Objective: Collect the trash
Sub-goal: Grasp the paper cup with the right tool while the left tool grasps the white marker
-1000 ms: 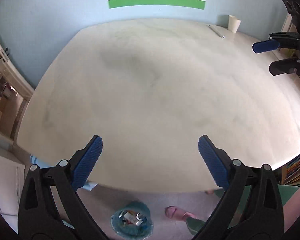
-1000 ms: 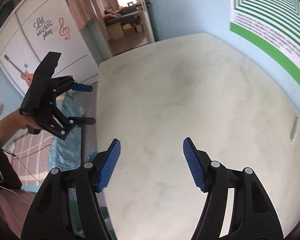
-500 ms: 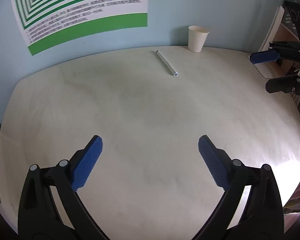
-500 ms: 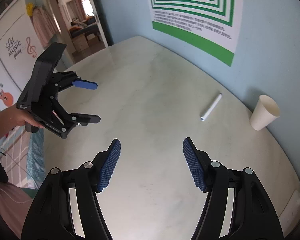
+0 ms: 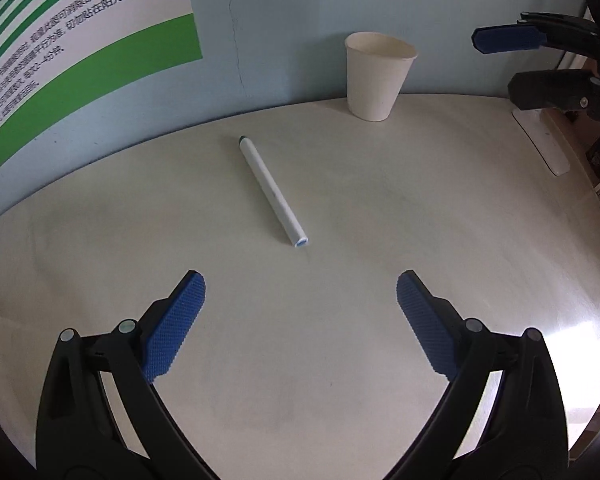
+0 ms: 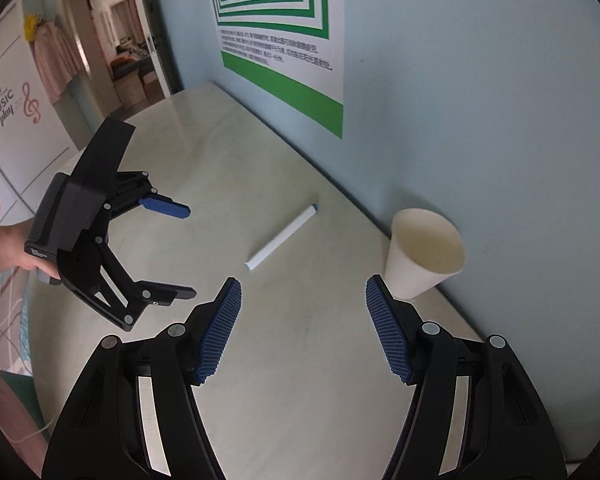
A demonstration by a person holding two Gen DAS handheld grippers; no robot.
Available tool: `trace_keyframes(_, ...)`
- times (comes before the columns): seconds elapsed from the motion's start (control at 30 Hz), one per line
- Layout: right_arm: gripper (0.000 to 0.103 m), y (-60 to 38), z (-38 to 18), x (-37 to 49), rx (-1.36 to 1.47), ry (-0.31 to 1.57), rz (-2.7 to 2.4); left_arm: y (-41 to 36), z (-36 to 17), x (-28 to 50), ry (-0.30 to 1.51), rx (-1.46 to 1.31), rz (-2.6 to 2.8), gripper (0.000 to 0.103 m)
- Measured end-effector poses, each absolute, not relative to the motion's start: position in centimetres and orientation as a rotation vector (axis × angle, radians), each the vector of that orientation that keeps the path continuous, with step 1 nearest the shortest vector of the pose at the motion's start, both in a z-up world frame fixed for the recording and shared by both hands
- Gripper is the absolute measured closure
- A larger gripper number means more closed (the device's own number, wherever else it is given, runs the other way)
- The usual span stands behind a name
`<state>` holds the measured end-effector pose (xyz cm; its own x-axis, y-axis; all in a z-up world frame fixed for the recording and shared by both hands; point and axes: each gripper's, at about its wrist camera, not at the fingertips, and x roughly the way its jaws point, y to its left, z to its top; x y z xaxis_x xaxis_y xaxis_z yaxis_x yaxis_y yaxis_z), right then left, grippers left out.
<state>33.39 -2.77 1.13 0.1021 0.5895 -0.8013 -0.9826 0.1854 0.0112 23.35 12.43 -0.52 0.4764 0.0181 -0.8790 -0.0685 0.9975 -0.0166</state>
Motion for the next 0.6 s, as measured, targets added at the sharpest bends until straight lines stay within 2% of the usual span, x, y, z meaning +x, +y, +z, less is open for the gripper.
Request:
trace_keyframes(0.3,0.037,0.9,-2.6,39.7,-0.701,0.777,1.286,15.6,-3.3,29.1,1.073,-0.155,0.075,0.012)
trace_keyframes(0.43,0.040,1.7,-4.0,40.9,-0.719,0.777,1.277,15.6,-4.3,30.0,1.079,-0.168,0.066,0.028)
trace_keyframes(0.47,0.041,1.8,-4.5,41.0,-0.729,0.781,1.274,15.6,-4.6,30.2,1.082,-0.163,0.068,0.037)
trace_keyframes(0.5,0.047,2.0,-4.9,41.0,-0.743,0.785,1.268,15.5,-5.0,30.3,1.092,-0.161,0.070,0.040)
trace_keyframes(0.53,0.059,2.2,-5.6,41.1,-0.761,0.794,1.266,15.5,-5.4,30.3,1.102,-0.165,0.069,0.042)
trace_keyframes(0.57,0.066,2.3,-6.0,41.2,-0.773,0.800,1.266,15.4,-5.3,30.2,1.086,-0.158,0.070,0.044)
trace_keyframes(0.6,0.080,2.2,-6.4,41.0,-0.784,0.807,1.263,15.4,-5.4,30.1,1.087,-0.153,0.069,0.047)
